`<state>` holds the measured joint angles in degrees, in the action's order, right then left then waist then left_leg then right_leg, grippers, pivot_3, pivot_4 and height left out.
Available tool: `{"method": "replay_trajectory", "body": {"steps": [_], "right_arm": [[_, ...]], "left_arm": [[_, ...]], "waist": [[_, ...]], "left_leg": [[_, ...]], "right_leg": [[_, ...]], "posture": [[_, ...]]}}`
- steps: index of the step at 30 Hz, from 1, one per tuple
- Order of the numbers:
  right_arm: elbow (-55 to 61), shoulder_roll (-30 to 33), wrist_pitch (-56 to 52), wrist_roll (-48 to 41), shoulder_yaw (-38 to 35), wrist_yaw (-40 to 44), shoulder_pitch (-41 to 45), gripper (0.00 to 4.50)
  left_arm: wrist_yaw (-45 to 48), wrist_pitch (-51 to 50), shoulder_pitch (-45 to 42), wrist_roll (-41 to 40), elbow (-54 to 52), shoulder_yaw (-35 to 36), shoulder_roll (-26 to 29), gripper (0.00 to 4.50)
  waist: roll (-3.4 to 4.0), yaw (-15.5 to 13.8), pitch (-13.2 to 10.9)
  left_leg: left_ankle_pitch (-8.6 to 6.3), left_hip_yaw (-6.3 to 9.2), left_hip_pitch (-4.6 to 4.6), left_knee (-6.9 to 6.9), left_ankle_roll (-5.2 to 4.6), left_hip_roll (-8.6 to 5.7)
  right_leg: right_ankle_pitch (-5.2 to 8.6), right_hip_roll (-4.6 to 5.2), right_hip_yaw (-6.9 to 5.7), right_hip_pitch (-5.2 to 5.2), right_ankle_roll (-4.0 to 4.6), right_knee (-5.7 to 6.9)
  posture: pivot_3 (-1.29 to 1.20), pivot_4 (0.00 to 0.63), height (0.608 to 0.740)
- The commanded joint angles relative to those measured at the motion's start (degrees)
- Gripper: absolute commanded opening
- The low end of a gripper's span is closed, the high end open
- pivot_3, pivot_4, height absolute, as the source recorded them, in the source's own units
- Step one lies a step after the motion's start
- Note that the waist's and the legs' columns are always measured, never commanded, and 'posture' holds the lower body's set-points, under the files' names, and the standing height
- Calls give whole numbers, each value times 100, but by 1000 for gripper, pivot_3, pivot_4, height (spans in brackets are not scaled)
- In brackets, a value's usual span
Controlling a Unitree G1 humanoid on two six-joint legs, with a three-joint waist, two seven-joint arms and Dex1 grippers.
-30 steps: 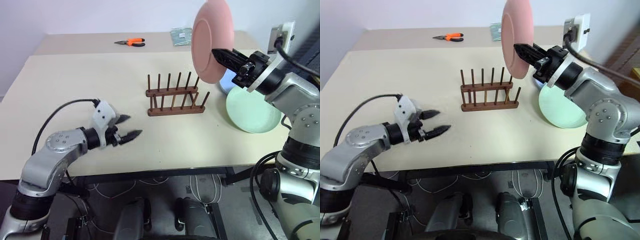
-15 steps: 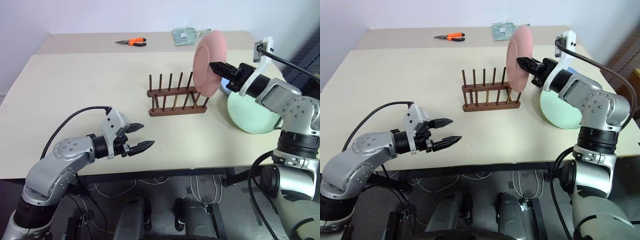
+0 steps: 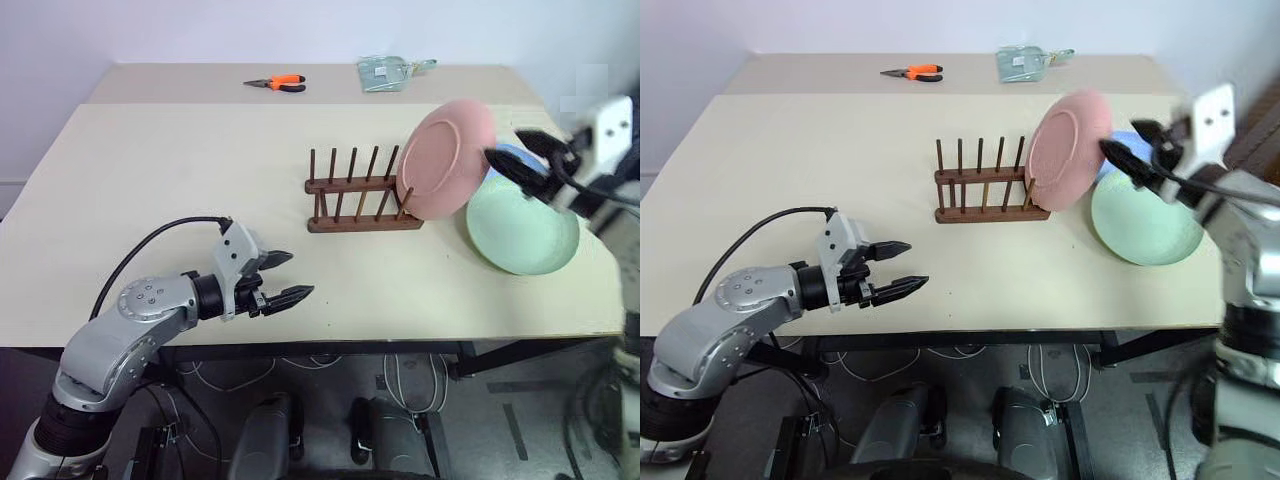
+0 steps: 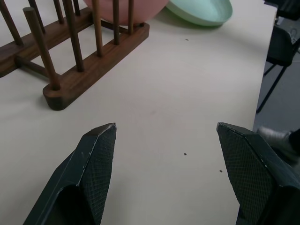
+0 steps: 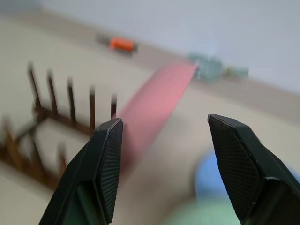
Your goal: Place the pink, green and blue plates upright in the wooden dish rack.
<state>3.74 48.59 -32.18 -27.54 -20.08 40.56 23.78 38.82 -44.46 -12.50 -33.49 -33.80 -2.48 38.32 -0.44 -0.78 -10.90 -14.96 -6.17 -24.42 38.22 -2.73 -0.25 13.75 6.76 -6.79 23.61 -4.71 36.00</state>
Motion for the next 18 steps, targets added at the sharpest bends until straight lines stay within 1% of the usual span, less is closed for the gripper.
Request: {"method": "replay_trajectory", "body": {"steps": [1,4,7,12,17,18], "right_arm": [[777,317,6,65,-69,433,-925,2910],[864,306,159,450,255,282,-1331,2910],[704,148,245,759,546,71,-1380,2910],[-16,-15,509,1669,1320,-421,-983,2910],[-785,-290,818,2256,1785,-744,-609,2910],[-951,-324,905,2419,1865,-866,-534,2679]], "left_arm": [[140,157,-125,50,-38,-128,-10,3525],[221,225,-287,131,119,-254,-59,3525],[276,283,-421,177,245,-342,-105,3525],[370,331,-458,237,299,-377,-105,3525],[366,349,-396,286,258,-354,-100,3525],[356,346,-380,293,247,-338,-100,3525]], "waist": [[1,17,1],[9,77,2],[11,66,4],[10,28,3],[9,7,3],[9,9,3]], "left_leg": [[0,0,3,0,0,2],[-1,-3,13,0,1,4],[1,-2,16,0,4,6],[0,-2,10,1,1,5],[0,-2,6,3,1,2],[0,-2,6,4,1,2]], "right_leg": [[0,-1,0,-3,1,0],[0,-2,8,-4,2,4],[0,-3,9,-4,4,6],[0,-2,8,-1,3,4],[0,-1,4,-2,2,3],[0,-2,5,-2,2,2]], "posture": [[0,150,740],[0,150,740],[0,150,740],[0,150,740],[0,150,740],[0,150,740]]}}
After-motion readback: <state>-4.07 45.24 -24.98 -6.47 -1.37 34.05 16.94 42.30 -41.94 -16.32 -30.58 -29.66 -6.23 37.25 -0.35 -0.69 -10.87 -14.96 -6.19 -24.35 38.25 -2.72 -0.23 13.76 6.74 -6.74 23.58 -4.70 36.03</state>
